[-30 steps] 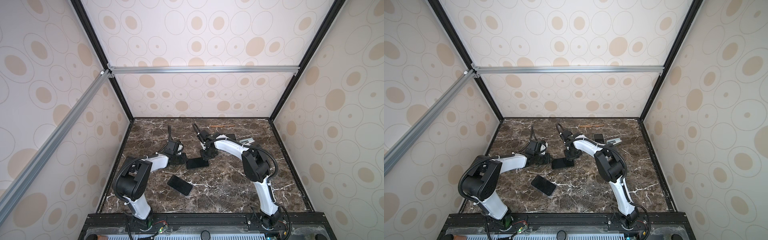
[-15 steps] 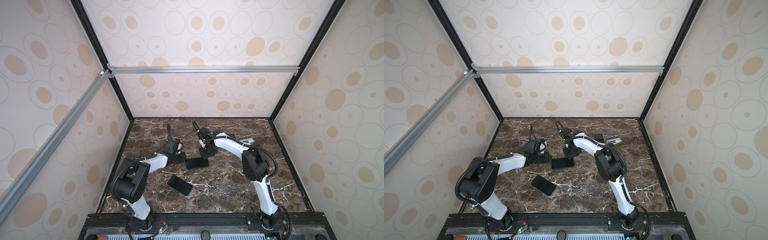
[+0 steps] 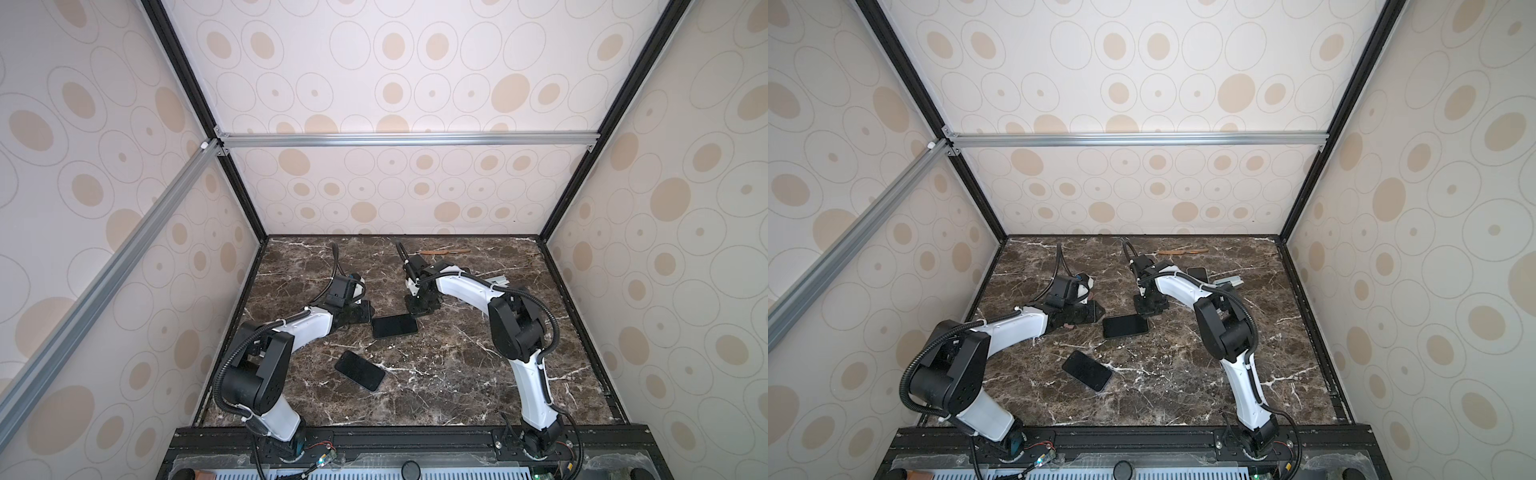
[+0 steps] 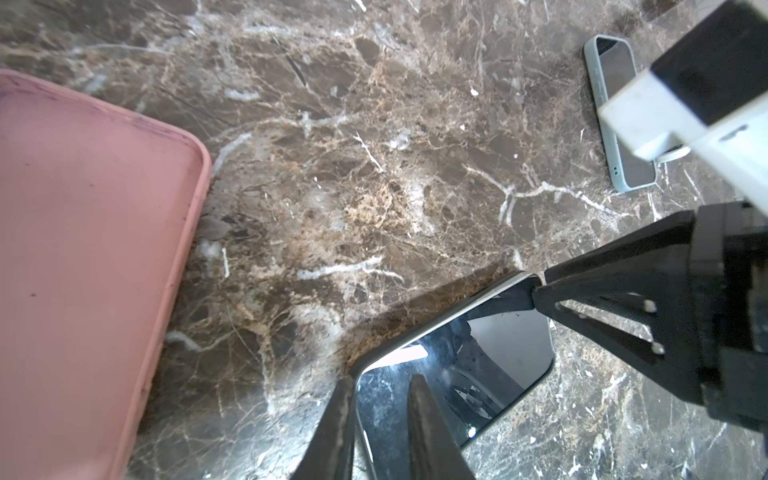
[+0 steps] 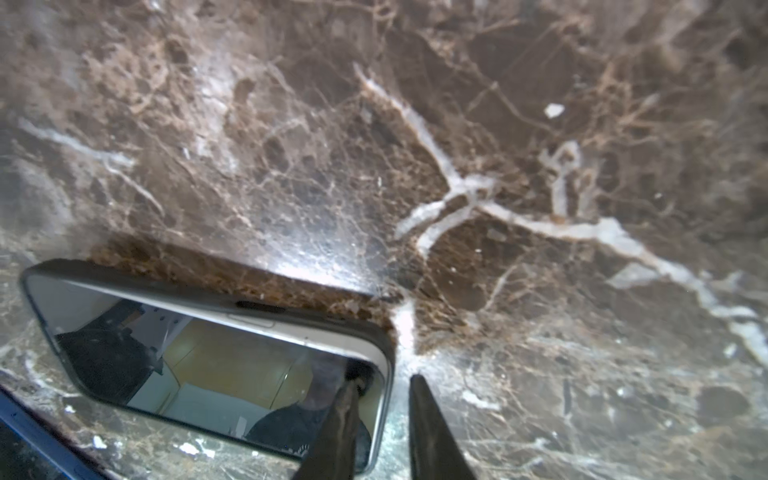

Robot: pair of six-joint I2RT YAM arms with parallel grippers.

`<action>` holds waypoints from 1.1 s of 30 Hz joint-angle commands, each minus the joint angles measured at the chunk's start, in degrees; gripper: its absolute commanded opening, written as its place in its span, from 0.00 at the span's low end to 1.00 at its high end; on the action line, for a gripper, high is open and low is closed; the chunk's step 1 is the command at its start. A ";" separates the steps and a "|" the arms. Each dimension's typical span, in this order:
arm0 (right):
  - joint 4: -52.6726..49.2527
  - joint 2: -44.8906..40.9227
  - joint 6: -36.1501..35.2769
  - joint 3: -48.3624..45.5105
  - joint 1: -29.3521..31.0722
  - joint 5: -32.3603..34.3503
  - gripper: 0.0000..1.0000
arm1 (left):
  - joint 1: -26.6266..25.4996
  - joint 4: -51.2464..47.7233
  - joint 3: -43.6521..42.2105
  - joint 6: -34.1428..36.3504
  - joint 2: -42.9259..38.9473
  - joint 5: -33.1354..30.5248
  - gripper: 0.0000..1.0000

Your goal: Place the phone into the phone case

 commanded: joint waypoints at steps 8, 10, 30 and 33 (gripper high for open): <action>1.49 1.15 0.60 -3.34 -1.19 -0.76 0.14 | -0.37 -0.30 -1.67 -1.30 1.99 1.49 0.24; 1.13 1.61 0.53 -4.03 -1.21 -1.19 0.13 | -0.54 -0.50 -1.78 -1.14 2.08 1.46 0.23; 1.78 6.22 0.41 -9.40 1.96 0.75 0.13 | -2.45 -2.06 -0.38 0.01 6.13 0.14 0.15; 1.86 7.28 0.46 -9.84 2.37 0.57 0.13 | -2.59 -1.94 -0.22 -0.05 6.04 0.10 0.16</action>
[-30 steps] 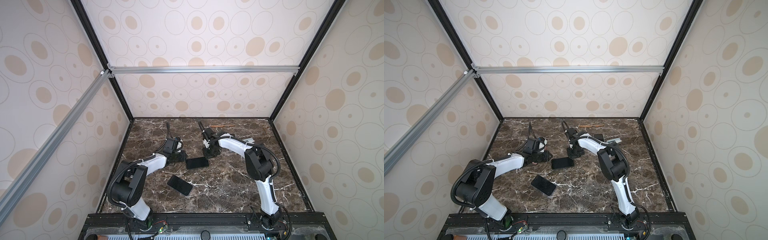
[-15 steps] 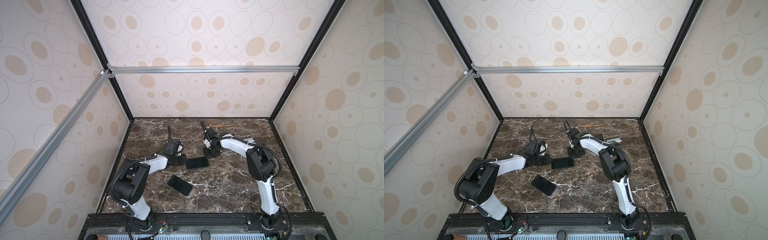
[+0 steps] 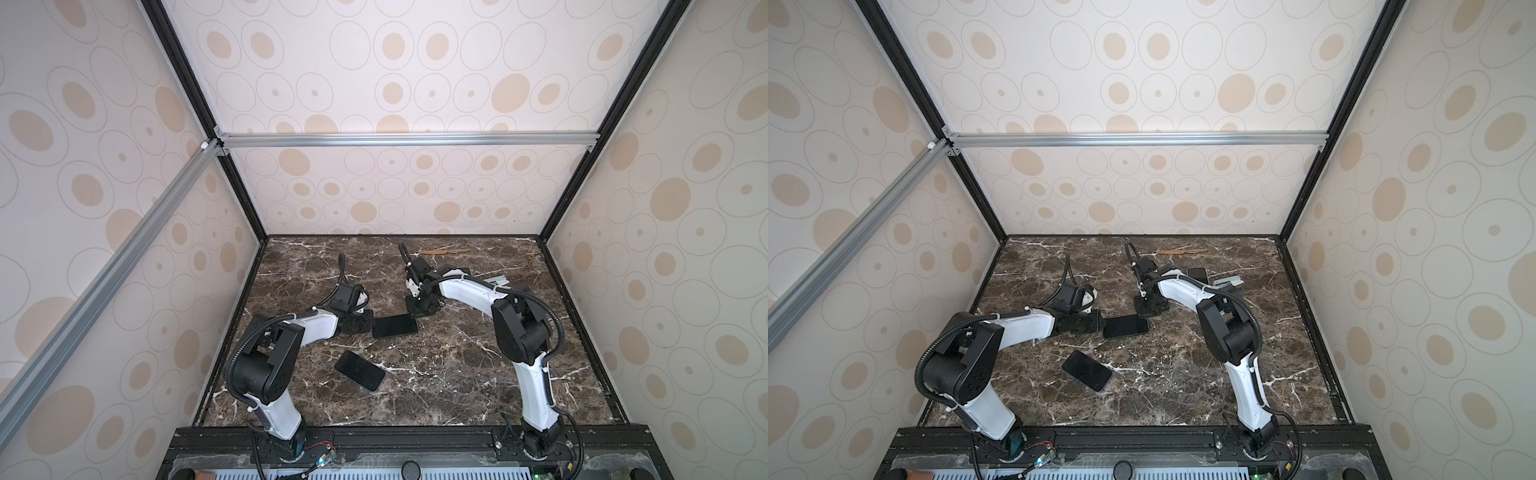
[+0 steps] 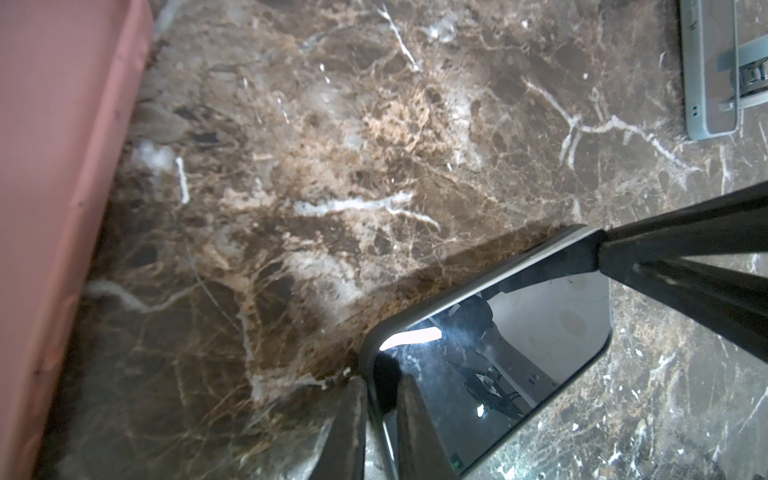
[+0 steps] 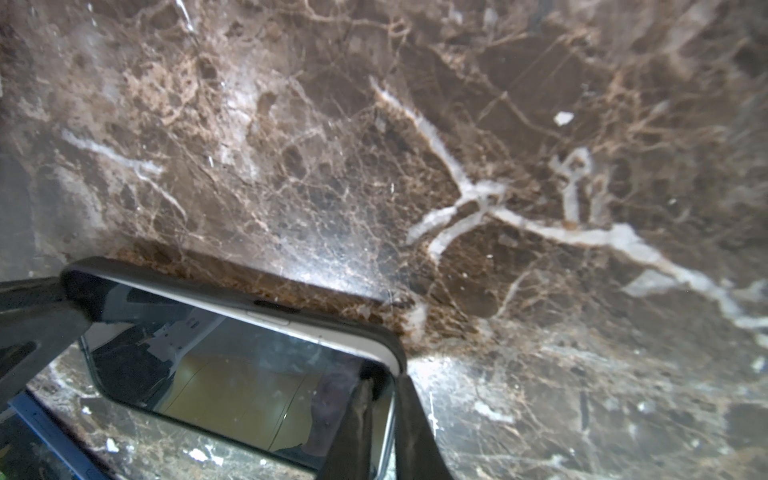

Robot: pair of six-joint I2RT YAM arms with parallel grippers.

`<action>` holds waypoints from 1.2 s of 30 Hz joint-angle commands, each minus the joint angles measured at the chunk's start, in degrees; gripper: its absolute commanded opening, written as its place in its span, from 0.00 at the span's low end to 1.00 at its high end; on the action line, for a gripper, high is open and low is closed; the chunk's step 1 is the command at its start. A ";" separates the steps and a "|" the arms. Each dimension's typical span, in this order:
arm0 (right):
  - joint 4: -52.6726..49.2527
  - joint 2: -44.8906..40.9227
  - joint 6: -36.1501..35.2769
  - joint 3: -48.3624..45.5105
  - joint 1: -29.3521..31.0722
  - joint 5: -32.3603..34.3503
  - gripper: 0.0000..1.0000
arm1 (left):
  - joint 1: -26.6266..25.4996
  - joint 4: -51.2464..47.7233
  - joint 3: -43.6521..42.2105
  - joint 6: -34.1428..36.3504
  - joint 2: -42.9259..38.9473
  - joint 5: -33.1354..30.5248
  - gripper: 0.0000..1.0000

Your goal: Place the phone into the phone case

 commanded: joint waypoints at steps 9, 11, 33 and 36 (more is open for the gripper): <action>-2.07 11.72 0.75 -6.25 2.79 -0.74 0.13 | -1.25 -1.76 1.85 1.20 1.43 -0.62 0.16; -1.69 12.05 0.95 -6.71 3.27 -0.93 0.13 | -1.30 -1.84 1.96 1.20 1.40 -0.60 0.15; -2.00 -6.80 -20.65 3.64 5.89 -2.05 0.63 | -1.10 5.04 0.40 8.05 -14.60 -12.28 0.28; 0.23 -8.25 -28.67 2.43 5.96 -5.29 0.72 | -0.93 8.22 -1.78 9.21 -18.36 -13.20 0.30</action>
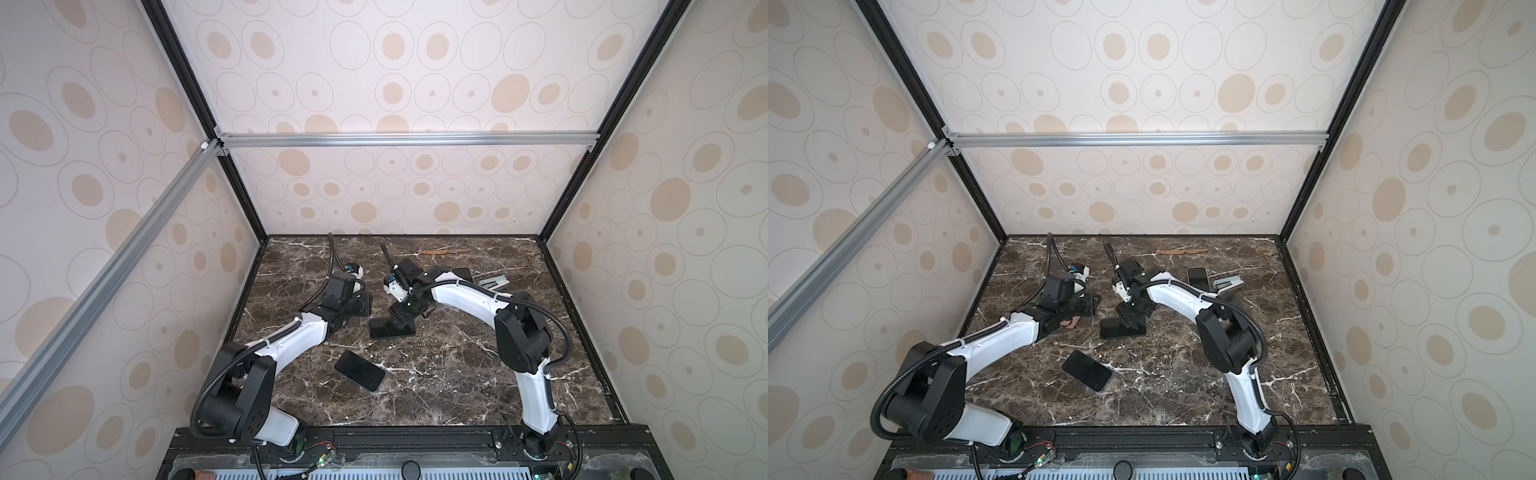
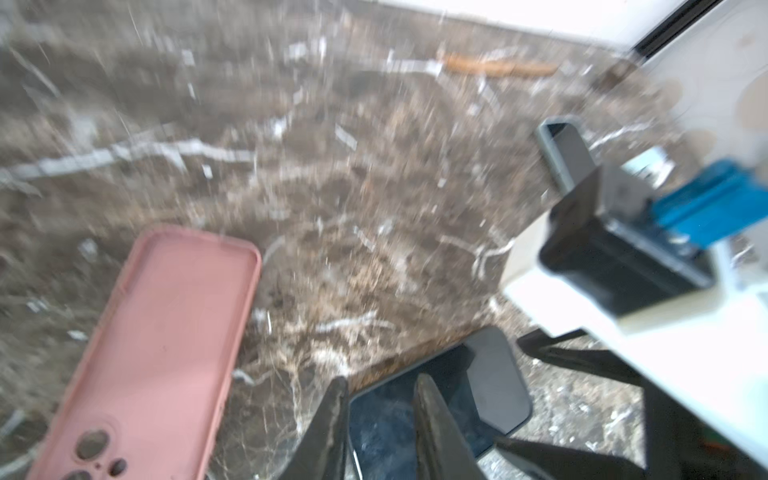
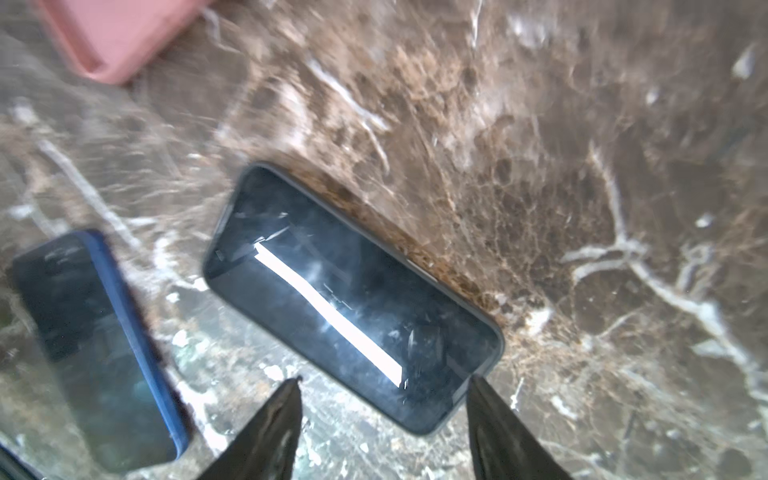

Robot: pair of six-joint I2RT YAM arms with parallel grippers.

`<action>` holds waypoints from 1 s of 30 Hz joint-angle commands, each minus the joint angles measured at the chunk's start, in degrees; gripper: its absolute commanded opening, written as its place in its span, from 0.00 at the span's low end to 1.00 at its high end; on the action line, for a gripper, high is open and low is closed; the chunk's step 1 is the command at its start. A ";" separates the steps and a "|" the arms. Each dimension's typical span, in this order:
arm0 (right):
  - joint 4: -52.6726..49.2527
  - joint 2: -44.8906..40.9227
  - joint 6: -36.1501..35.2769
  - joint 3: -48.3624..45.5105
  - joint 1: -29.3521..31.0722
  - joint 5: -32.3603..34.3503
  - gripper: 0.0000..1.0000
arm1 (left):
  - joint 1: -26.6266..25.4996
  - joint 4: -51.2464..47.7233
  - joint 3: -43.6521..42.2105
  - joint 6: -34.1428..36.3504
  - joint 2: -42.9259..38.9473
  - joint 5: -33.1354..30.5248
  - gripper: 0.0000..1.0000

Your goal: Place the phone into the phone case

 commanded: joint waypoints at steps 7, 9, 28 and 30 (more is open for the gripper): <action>1.49 -2.87 -31.64 -2.82 0.20 -11.03 0.99 | 0.83 6.82 -4.27 4.86 -7.98 -4.48 0.35; -0.41 -1.42 -34.54 -1.28 0.18 -11.85 0.99 | 1.03 7.00 -4.70 5.34 -9.21 -6.16 0.36; -8.73 12.89 -45.59 8.58 4.89 -3.76 0.99 | 6.81 5.03 -4.26 2.22 -10.61 -3.71 0.42; -9.08 13.75 -44.99 8.63 4.79 -3.16 0.99 | 7.11 5.13 -4.29 2.01 -10.55 -3.23 0.42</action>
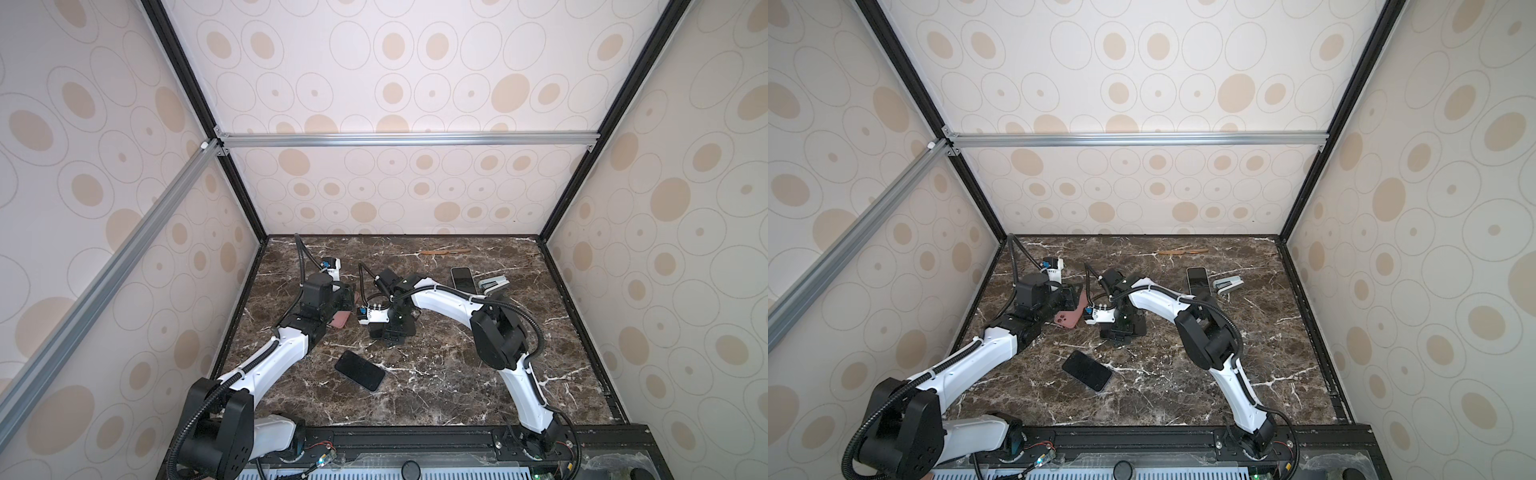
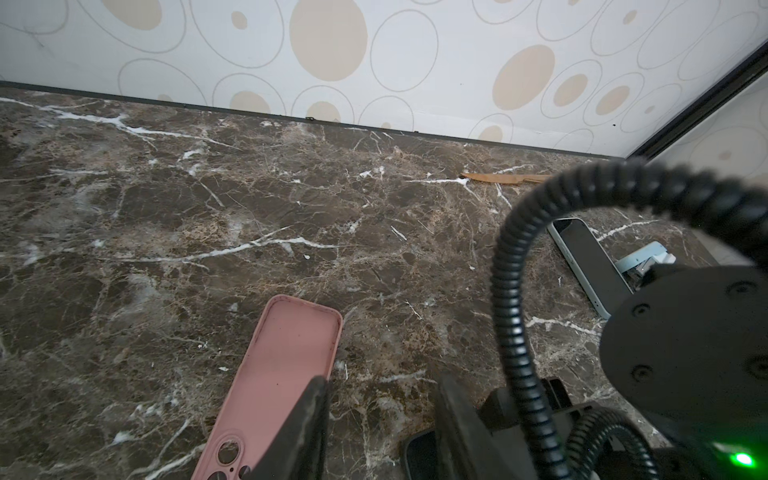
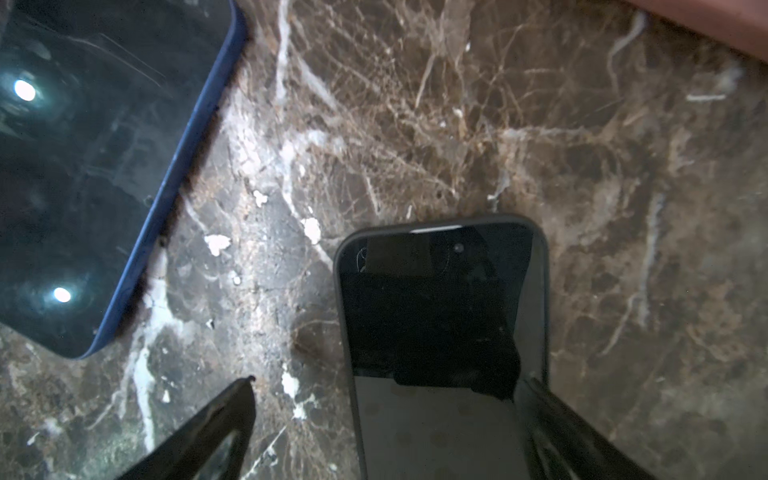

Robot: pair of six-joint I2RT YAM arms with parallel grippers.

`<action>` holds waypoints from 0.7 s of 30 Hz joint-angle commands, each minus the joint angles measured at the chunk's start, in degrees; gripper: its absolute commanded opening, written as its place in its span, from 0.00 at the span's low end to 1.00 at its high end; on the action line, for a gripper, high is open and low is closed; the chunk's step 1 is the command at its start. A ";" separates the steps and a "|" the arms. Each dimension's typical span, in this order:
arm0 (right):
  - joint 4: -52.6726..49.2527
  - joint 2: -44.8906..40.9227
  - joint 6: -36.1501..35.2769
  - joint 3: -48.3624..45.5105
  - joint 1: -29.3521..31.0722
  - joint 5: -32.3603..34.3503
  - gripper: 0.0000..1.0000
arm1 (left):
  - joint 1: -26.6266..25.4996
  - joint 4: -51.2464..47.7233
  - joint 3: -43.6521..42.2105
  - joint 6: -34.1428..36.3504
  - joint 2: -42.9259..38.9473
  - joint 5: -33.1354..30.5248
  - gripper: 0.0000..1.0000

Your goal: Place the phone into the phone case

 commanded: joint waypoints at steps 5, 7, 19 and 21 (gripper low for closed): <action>-4.75 4.92 0.83 1.38 0.24 4.71 0.99 | 1.37 0.21 1.22 -0.60 -1.29 1.39 0.43; -4.12 4.97 1.40 1.14 0.20 5.15 0.99 | 1.52 0.05 1.22 -0.60 -1.30 1.26 0.43; -5.55 6.35 7.92 5.90 -2.38 8.81 0.91 | 2.79 -0.97 1.77 -1.08 -0.91 1.46 0.43; -6.11 5.96 8.54 5.99 -2.63 8.93 0.90 | 3.21 -0.93 1.99 -1.71 -0.86 2.57 0.43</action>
